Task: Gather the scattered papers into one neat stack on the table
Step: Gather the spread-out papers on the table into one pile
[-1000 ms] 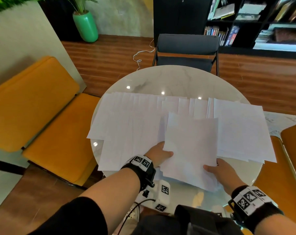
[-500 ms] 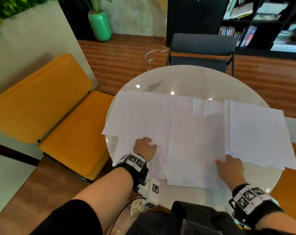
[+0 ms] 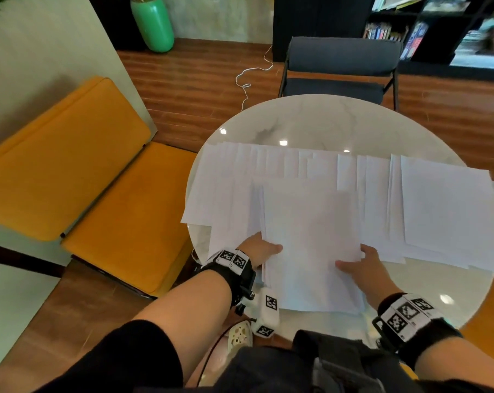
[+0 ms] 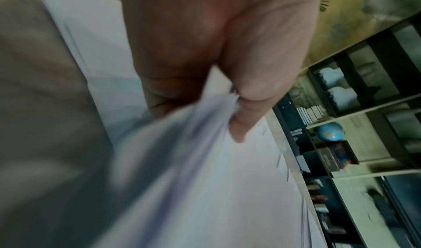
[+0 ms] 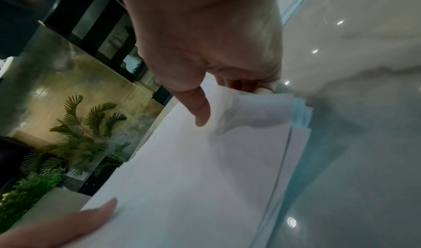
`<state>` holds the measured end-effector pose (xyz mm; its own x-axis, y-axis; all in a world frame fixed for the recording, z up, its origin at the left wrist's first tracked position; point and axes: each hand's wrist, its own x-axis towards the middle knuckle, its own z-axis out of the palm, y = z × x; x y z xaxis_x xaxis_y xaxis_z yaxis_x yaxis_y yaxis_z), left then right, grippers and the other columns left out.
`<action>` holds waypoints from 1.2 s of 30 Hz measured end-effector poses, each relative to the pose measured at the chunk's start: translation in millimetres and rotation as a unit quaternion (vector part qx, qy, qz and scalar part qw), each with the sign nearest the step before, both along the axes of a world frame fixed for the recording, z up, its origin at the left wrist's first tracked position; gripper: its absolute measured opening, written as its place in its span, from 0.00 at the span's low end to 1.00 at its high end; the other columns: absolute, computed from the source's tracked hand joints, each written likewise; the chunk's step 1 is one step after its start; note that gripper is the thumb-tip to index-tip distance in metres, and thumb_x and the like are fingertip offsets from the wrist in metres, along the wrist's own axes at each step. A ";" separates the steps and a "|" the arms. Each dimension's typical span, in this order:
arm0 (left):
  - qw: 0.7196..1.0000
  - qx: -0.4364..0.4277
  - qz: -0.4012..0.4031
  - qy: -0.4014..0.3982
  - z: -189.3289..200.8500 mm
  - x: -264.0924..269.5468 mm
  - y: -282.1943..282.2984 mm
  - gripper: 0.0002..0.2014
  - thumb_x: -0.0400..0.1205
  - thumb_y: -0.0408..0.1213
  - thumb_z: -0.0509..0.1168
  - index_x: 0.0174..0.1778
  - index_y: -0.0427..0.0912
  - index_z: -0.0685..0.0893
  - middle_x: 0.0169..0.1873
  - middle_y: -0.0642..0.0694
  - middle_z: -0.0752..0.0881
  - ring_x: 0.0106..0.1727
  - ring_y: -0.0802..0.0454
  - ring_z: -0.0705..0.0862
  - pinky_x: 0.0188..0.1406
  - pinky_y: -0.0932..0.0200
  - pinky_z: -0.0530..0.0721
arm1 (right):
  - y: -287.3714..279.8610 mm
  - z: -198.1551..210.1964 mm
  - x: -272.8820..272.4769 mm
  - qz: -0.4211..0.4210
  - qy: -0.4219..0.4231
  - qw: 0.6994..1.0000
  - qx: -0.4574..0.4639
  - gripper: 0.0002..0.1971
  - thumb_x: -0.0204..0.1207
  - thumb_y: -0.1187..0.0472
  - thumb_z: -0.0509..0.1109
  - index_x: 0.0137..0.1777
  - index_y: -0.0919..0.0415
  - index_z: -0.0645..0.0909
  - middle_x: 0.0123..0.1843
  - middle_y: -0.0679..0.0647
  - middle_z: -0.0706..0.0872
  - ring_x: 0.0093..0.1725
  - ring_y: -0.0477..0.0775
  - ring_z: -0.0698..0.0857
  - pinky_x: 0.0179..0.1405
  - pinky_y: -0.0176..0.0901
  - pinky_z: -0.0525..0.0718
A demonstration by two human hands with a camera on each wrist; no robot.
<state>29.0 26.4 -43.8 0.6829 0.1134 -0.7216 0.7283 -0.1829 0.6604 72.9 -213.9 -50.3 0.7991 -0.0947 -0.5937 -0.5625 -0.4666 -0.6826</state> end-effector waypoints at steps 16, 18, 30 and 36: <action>0.997 -0.061 -0.017 -0.042 27.9 0.7 45.7 0.18 0.81 0.35 0.65 0.68 0.37 0.77 0.62 0.37 0.84 0.60 0.40 0.84 0.60 0.50 0.84 | 23.1 22.1 -8.5 -0.052 -0.042 0.986 0.152 0.18 0.71 0.63 0.77 0.60 0.67 0.82 0.51 0.62 0.90 0.48 0.64 0.88 0.46 0.53 0.85; 0.997 0.015 -0.031 -0.070 26.6 -1.8 53.7 0.19 0.82 0.36 0.62 0.70 0.42 0.76 0.60 0.43 0.83 0.57 0.46 0.84 0.57 0.54 0.84 | 31.3 15.3 -5.7 -0.058 -0.054 0.993 0.083 0.16 0.72 0.60 0.76 0.57 0.66 0.82 0.51 0.63 0.88 0.49 0.65 0.87 0.53 0.56 0.84; 0.986 0.126 0.109 -0.017 3.5 -12.6 121.2 0.34 0.79 0.45 0.65 0.80 0.47 0.60 0.77 0.39 0.71 0.72 0.39 0.75 0.67 0.53 0.75 | 66.6 2.9 2.3 0.053 -0.062 0.990 -0.115 0.25 0.66 0.46 0.75 0.58 0.63 0.86 0.54 0.63 0.88 0.53 0.68 0.86 0.57 0.63 0.85; 1.000 0.018 0.006 -0.006 3.7 -15.4 122.6 0.23 0.78 0.48 0.67 0.67 0.44 0.77 0.64 0.42 0.84 0.64 0.42 0.82 0.70 0.40 0.79 | 103.1 13.7 -2.0 0.091 -0.049 0.992 -0.079 0.22 0.73 0.53 0.73 0.62 0.65 0.81 0.54 0.63 0.88 0.53 0.67 0.86 0.56 0.60 0.85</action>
